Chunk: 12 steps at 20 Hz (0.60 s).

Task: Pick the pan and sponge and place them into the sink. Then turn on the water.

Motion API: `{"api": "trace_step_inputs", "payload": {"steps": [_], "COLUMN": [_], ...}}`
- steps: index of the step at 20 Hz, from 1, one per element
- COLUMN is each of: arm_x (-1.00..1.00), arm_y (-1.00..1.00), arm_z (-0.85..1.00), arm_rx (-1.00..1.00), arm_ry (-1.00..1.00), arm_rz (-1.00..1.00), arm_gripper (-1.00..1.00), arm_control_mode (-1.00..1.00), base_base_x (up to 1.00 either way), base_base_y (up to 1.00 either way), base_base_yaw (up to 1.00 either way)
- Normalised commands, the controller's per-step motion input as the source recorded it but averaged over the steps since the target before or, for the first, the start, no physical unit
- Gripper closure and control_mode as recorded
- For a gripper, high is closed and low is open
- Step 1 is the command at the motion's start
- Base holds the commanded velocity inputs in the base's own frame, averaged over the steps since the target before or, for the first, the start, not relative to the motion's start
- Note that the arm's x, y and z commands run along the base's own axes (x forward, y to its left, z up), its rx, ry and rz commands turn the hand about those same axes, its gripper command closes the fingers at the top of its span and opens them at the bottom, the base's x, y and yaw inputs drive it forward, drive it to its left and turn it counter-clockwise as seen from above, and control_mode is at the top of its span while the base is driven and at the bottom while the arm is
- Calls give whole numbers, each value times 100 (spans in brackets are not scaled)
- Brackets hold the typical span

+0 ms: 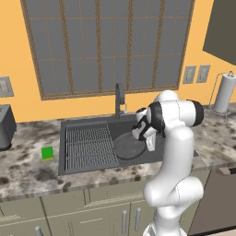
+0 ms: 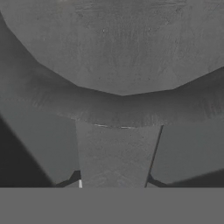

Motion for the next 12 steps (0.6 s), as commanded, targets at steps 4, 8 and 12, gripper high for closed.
{"api": "trace_step_inputs", "payload": {"steps": [4,8,12], "arm_x": [7,8,9], "arm_y": [0,0,1], "arm_z": [-26,-27,-27], "arm_rx": [2,1,0], "arm_ry": [0,0,0], "arm_rz": [0,0,0], "arm_gripper": [100,100,100], "arm_control_mode": [-100,-100,-100], "base_base_x": [0,0,0], "base_base_y": [0,0,0], "base_base_yaw": [0,0,0]}}
